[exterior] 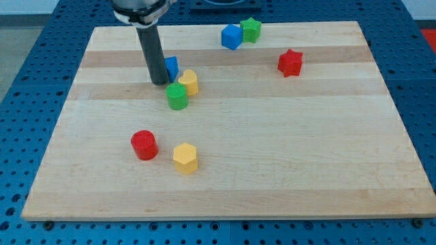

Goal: Slide the blue triangle closer to the blue cube

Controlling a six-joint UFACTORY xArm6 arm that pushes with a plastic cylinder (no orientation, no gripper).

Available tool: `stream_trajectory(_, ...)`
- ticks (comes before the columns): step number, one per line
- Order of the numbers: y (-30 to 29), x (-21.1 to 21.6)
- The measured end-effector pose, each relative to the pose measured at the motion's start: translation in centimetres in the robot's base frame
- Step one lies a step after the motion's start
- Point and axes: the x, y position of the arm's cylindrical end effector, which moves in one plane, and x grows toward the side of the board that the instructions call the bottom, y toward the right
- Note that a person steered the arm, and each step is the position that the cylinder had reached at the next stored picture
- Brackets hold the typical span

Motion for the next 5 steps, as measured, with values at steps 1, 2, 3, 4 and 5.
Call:
stream_trajectory(1, 0.5, -2.2)
stream_trajectory(2, 5.0, -2.4)
stream_trajectory(3, 6.5, -3.6)
stream_trajectory(4, 7.1, -6.1)
stream_trajectory(5, 7.1, -8.3)
